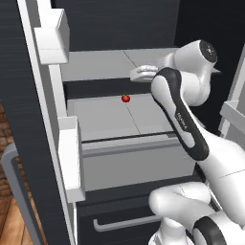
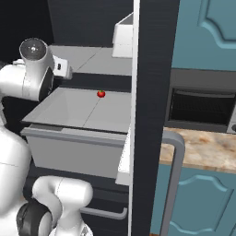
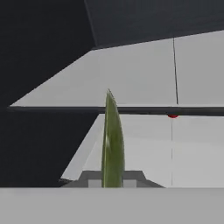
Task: Take the lemon wedge from the fridge and place it on the plate with fish on the dining counter.
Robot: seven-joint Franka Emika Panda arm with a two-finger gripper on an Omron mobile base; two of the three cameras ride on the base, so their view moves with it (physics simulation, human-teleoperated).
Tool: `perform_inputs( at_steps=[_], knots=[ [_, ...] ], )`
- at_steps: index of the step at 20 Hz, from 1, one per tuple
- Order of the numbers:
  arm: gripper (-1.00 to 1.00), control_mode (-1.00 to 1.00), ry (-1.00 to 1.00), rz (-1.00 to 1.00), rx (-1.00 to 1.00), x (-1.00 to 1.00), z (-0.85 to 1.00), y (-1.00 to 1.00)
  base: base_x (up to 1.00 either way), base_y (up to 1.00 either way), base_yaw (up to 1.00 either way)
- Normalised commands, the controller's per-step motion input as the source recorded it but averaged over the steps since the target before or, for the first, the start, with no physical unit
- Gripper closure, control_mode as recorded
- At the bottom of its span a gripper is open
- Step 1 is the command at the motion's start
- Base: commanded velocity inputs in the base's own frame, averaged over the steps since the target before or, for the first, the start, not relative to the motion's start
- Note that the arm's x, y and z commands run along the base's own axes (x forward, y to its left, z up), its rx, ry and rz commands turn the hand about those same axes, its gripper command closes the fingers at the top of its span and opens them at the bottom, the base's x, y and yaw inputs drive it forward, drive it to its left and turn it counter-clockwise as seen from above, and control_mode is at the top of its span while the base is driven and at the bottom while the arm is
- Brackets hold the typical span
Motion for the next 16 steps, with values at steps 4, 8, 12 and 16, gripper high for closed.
perform_inputs(
  at_steps=[4,8,12,16],
  knots=[
    [1.00,-1.00,-0.08,0.00,0.00,-1.00,-0.31,0.00,0.00,0.00,0.00],
    [1.00,1.00,-0.01,0.01,0.00,-0.25,-0.11,0.00,-0.75,0.00,0.08],
    [1.00,1.00,0.00,0.00,0.00,0.00,0.00,0.00,-1.00,0.00,0.12],
    [1.00,1.00,0.00,0.00,0.00,0.00,0.00,0.00,-1.00,-0.01,0.23]
  ],
)
